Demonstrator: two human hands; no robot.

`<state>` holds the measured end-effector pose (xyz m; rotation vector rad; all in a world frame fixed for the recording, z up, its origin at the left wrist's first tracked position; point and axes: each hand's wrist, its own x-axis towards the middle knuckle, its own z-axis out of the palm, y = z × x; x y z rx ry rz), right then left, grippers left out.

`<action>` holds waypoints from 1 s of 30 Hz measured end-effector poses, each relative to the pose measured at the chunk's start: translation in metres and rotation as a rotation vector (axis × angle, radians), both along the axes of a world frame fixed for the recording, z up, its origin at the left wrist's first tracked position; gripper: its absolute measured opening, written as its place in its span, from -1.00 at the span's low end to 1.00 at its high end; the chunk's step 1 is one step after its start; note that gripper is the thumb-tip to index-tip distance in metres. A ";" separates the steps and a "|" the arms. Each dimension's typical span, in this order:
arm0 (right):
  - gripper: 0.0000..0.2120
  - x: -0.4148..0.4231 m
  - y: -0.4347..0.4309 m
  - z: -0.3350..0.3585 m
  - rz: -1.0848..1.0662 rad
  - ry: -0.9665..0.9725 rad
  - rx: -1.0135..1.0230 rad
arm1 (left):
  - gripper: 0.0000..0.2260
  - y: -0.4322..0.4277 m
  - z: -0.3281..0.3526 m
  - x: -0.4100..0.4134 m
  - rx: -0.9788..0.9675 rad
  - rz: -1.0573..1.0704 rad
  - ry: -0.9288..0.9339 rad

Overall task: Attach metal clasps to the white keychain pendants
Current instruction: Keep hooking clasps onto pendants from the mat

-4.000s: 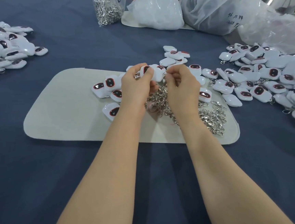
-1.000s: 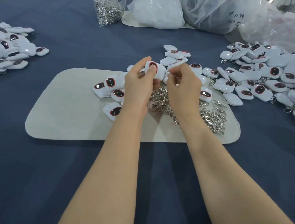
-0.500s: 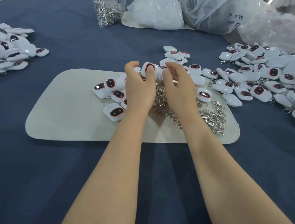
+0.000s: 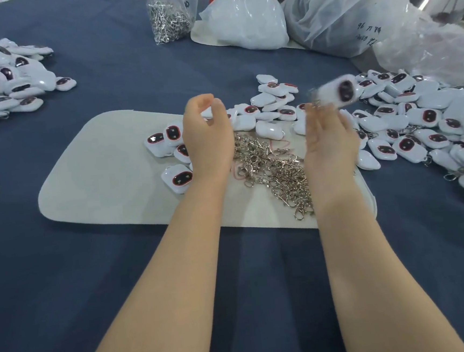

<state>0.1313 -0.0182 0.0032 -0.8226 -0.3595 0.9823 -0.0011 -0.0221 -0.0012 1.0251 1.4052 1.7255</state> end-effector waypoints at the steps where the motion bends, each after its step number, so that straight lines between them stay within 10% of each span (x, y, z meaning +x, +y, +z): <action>1: -0.92 0.004 0.000 0.000 -0.015 -0.008 0.031 | -0.89 0.001 0.000 -0.001 -0.010 0.013 -0.043; 6: -0.62 0.001 0.002 -0.016 -0.117 -1.381 -0.286 | -0.87 0.003 0.000 -0.003 -0.056 0.012 -0.143; 9: -0.57 0.000 0.005 -0.024 0.010 -1.735 -0.462 | -0.85 0.004 0.000 -0.003 -0.059 -0.001 -0.124; 25: -0.63 0.002 0.007 -0.026 0.091 -1.786 -0.655 | -0.86 0.003 -0.002 0.002 -0.074 -0.034 -0.062; 30: -0.74 -0.003 0.003 -0.015 -0.108 -1.502 -0.360 | -0.91 0.003 -0.002 0.002 -0.148 -0.113 -0.021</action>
